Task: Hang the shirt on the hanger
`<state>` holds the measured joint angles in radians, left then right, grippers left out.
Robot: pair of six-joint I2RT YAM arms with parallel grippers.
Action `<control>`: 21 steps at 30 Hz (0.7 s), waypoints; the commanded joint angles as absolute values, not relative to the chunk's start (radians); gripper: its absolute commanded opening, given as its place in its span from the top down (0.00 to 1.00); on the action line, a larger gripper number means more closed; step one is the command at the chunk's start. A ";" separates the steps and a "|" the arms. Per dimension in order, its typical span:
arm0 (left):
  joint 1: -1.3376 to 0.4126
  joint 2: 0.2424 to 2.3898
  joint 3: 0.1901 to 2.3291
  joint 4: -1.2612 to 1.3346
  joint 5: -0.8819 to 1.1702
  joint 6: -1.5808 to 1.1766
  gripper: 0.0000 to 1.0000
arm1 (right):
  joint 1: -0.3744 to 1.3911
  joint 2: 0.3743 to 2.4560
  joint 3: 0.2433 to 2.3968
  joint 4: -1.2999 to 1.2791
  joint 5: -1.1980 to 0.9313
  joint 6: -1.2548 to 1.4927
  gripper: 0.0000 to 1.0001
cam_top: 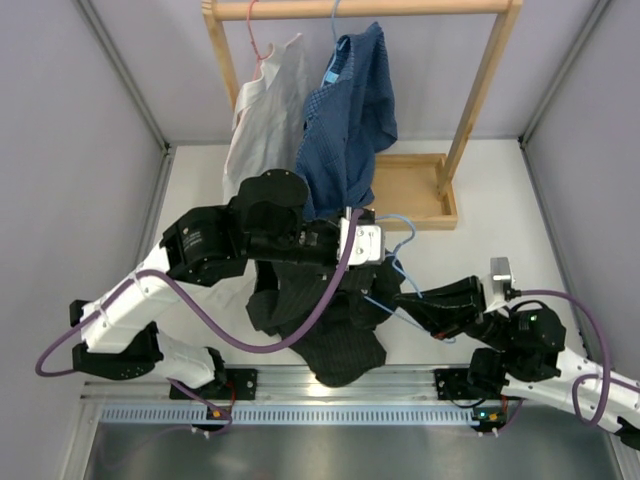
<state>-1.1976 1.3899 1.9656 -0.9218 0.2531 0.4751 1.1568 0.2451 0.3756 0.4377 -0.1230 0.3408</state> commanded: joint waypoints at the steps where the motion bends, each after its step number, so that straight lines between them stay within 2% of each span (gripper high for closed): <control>1: -1.187 1.351 1.956 -0.957 0.345 0.492 0.72 | 1.167 0.235 0.434 0.471 -0.153 0.324 1.00; 6: -1.184 1.330 1.945 -0.956 0.367 0.485 0.69 | 1.167 0.258 0.448 0.474 -0.158 0.319 1.00; 7: -1.184 1.325 1.944 -0.956 0.364 0.479 0.64 | 1.167 0.258 0.449 0.474 -0.158 0.321 1.00; 9: -1.184 1.310 1.947 -0.956 0.350 0.469 0.39 | 1.167 0.256 0.453 0.468 -0.155 0.319 1.00; 12: -1.184 1.284 1.939 -0.957 0.318 0.454 0.31 | 1.167 0.249 0.454 0.459 -0.152 0.316 1.00; 17: -1.184 1.262 1.872 -0.957 0.226 0.442 0.33 | 1.167 0.244 0.460 0.453 -0.161 0.313 1.00; 18: -1.184 1.264 1.862 -0.957 0.204 0.442 0.42 | 1.167 0.244 0.462 0.453 -0.164 0.314 1.00; 21: -1.184 1.282 1.841 -0.934 0.163 0.445 0.58 | 1.167 0.256 0.468 0.453 -0.179 0.314 1.00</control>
<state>-1.1862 1.2652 1.8675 -0.9562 0.2279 0.4442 1.1568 0.2569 0.4046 0.3985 -0.1551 0.3328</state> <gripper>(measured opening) 0.472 0.003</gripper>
